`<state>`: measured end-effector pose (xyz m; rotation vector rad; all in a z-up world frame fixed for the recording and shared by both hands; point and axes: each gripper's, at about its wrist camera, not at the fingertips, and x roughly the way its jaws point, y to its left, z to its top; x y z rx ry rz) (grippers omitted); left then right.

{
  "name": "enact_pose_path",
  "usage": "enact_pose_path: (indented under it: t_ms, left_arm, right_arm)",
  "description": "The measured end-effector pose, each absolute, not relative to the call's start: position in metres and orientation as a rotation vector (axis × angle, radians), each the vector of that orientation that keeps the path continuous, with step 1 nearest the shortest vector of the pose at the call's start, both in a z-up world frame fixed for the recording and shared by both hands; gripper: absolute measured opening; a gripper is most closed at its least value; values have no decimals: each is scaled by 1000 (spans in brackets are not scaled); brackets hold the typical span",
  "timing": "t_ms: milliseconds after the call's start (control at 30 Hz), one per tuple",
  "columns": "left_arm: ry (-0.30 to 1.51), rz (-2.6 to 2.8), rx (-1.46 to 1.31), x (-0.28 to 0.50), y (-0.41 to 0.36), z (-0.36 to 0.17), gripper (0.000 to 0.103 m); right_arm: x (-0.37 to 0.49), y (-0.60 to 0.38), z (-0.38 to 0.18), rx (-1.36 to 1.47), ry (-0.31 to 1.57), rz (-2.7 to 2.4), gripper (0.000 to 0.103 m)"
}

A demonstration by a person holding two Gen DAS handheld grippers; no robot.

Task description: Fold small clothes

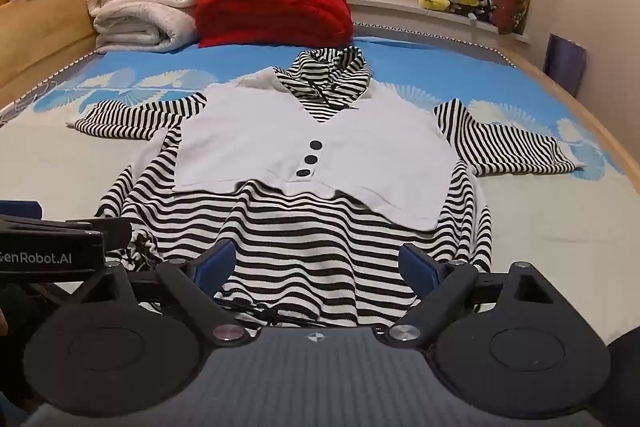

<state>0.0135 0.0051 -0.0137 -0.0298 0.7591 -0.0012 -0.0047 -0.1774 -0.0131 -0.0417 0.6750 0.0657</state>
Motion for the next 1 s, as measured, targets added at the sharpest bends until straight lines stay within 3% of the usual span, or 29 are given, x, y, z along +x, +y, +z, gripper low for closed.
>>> enact_pose_path:
  t_ms: [1000]
  left_arm:
    - [783,-16,-15,16,0,-20,102]
  right_arm:
    - [-4,-174,-19,-87,695,61,85]
